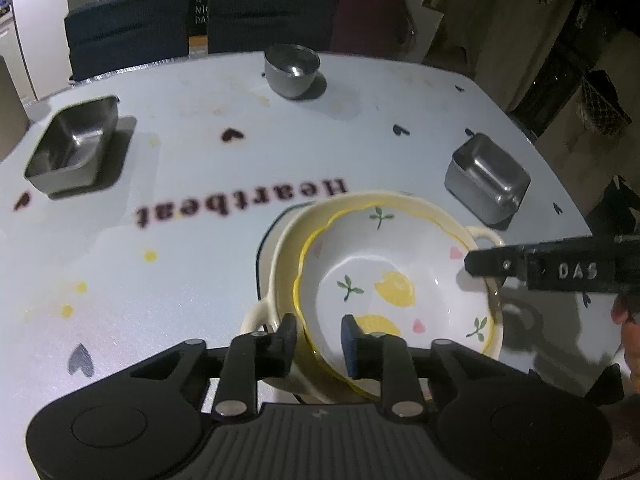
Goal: Organize plates and bowls
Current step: 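Lower the floral bowl into the cream bowl and open both grippers, then move both grippers toward a stainless steel square tray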
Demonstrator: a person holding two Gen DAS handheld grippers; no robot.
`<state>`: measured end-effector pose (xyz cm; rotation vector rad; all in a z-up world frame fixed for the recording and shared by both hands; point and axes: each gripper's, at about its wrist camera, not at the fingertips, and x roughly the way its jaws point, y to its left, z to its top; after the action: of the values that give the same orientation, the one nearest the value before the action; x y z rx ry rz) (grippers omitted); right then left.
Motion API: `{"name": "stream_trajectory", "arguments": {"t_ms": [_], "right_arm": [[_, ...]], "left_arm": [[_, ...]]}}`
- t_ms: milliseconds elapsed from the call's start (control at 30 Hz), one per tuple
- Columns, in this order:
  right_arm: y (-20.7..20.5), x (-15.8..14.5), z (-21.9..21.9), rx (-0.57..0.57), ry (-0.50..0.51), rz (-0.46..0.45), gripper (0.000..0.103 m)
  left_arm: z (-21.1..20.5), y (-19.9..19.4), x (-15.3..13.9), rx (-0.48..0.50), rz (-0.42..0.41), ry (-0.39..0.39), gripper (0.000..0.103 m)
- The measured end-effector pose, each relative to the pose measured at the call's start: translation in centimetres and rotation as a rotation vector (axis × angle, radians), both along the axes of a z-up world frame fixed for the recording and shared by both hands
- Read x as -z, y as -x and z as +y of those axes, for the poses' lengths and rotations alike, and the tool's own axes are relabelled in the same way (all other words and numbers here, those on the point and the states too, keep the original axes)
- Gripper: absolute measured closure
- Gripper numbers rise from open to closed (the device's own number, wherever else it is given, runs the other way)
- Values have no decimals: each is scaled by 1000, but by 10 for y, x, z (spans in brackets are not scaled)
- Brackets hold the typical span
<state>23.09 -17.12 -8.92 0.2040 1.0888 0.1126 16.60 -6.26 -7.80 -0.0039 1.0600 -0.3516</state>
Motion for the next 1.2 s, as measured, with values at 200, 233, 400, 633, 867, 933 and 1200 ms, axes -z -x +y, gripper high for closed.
{"name": "stream_trajectory", "arguments": {"t_ms": [200,233,400,633,867,933,1200], "right_arm": [[0,0,1,-9,6,2,71],[1,0,1,-9,5,0,71],[3,-3,2,-15,7,-13,71],[10,-16,-4,-15,7,-64,54],[17,-37,-24,33,33,-170,31],[18,-42,-32,51,39,-203,24],[17,-56,-70,127,58,-326,0]], "left_arm": [[3,1,-5,-9,-3,5,73],[3,0,-5,-11,-3,4,73],[4,2,-9,-15,-17,8,65],[2,1,-21,-34,-47,14,45],[-11,-2,-40,-33,-118,42,7],[-16,-4,-43,-34,-135,52,2],[-48,-15,-53,-33,-196,80,0]]}}
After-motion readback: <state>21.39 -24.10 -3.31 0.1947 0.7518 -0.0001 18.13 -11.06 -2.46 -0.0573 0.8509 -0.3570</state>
